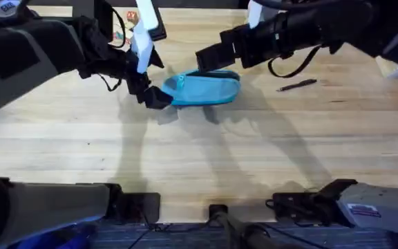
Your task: Unzip the bag, pick up the pens from the table one at a time and place them inside, then zip the bag closed.
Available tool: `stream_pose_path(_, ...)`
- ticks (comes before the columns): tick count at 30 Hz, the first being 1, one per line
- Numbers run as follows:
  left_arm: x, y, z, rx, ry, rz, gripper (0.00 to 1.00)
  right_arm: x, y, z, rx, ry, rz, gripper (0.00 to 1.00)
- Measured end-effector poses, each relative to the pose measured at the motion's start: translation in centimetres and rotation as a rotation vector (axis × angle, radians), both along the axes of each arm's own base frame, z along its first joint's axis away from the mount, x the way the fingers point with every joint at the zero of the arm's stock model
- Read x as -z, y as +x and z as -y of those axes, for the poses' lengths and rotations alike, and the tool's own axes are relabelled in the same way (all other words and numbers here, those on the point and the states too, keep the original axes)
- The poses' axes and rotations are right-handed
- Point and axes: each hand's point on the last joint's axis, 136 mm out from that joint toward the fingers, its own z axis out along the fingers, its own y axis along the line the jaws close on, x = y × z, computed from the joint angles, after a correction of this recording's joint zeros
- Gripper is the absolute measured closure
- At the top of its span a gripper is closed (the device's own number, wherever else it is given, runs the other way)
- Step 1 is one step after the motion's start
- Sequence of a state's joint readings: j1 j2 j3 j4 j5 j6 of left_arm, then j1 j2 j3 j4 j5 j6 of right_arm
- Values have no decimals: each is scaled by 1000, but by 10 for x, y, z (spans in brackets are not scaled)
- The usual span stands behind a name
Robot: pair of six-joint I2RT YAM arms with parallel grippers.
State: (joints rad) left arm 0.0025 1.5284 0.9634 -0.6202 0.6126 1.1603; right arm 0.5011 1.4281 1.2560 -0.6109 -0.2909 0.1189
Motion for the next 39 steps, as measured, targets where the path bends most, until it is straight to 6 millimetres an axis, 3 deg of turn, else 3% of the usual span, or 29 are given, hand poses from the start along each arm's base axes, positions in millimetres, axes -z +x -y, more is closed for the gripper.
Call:
stream_pose_path(4, -13, -11, -2, -6, 14, 1, 8, -3, -2, 2, -16, -17, 4, 6)
stream_pose_path(10, -74, -26, -5, -16, 35, 137, 8, -31, -1, 2, -69, -39, 68, 6)
stream_pose_path(13, -93, -41, -6, -18, 38, 165, 8, -43, -2, 3, -85, -52, 93, 6)
stream_pose_path(19, -97, -75, -8, -23, 52, 108, 8, -51, -1, 11, -111, -118, 137, 6)
stream_pose_path(27, -98, -82, -8, -24, 55, 93, 7, -48, 0, 16, -168, -184, 186, 7)
stream_pose_path(31, -98, -82, -8, -24, 55, 92, 7, -42, 0, 17, -229, -229, 206, 282)
stream_pose_path(36, -98, -82, -8, -24, 55, 93, 7, -26, 7, 13, -298, -276, 216, 930)
stream_pose_path(39, -98, -82, -8, -24, 55, 93, 7, -18, 10, 12, -342, -305, 228, 969)
